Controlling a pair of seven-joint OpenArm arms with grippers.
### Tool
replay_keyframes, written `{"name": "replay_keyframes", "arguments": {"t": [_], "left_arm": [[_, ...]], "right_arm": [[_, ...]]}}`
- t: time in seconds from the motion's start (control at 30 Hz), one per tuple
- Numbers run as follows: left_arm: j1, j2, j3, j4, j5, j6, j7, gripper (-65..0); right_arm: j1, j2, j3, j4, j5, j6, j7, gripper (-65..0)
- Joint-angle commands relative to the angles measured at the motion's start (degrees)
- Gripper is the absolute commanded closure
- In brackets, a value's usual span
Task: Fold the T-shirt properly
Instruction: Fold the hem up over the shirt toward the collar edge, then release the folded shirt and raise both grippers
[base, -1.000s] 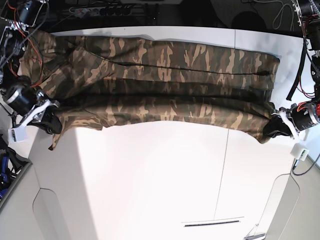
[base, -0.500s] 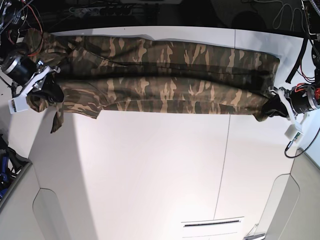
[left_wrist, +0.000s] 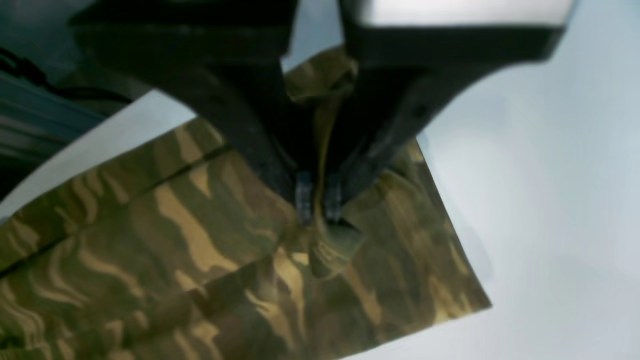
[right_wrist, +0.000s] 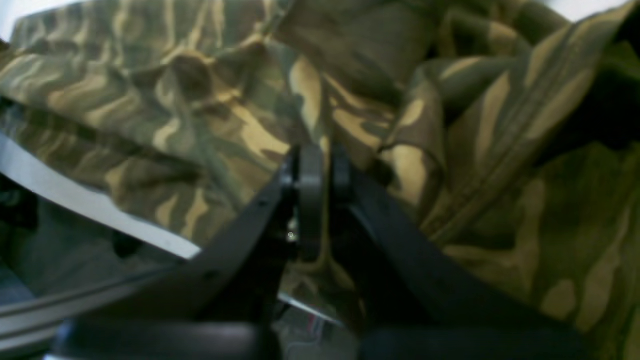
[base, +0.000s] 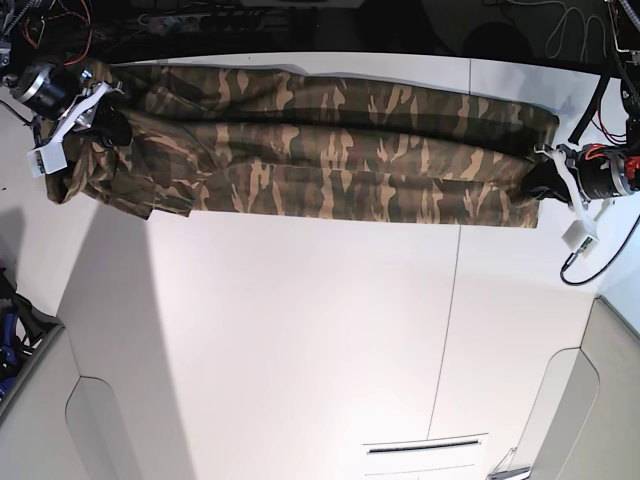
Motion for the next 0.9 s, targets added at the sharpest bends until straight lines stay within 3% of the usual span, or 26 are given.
{"name": "replay_keyframes", "arguments": {"t": [0.0, 0.1, 0.17, 0.2, 0.27, 0.33, 0.37, 0.6, 0.87], "left_arm": [[-0.33, -1.38, -0.46, 0.87, -0.90, -0.30, -1.49, 0.0], [0.94, -1.25, -0.46, 0.87, -0.87, -0.30, -2.82, -0.3], [1.77, -1.09, -0.46, 0.87, -0.87, -0.30, -2.93, -9.5], [1.95, -1.09, -0.44, 0.83, -0.87, -0.30, -2.91, -15.1], [1.90, -1.11, -0.46, 0.83, -0.87, -0.30, -2.93, -24.1], [1.90, -1.11, -0.46, 0.83, -0.87, -0.30, -4.02, -26.0], [1.90, -1.11, -0.46, 0.83, -0.87, -0.30, -4.66, -26.0], [1.88, -1.11, -1.70, 0.83, -0.94, -0.30, -5.38, -26.0], [1.92, -1.11, -13.57, 0.83, -3.48, -0.30, -5.29, -26.0]], "right_arm": [[0.00, 0.66, 0.39, 0.87, 0.09, 0.00, 1.29, 0.0], [0.02, 0.66, 0.37, 0.35, -2.67, -0.02, 1.36, 0.0], [0.07, 0.68, 0.37, -0.55, -3.63, -0.07, 1.33, 0.0], [0.17, 0.68, 0.37, -1.20, -3.72, -0.09, 1.33, -4.4], [0.28, 0.68, 0.37, -2.45, -3.82, -0.44, 1.84, -24.1], [0.31, 0.70, 0.39, -2.69, -3.80, -0.44, 1.92, -36.9], [0.33, 0.72, 0.39, -2.58, -3.67, -0.44, 1.90, -39.4], [0.33, 0.68, 4.63, 2.62, -0.76, -0.44, 1.07, -39.5], [0.28, 0.63, 15.58, 8.52, -0.79, -0.46, 0.79, -39.4]]}}
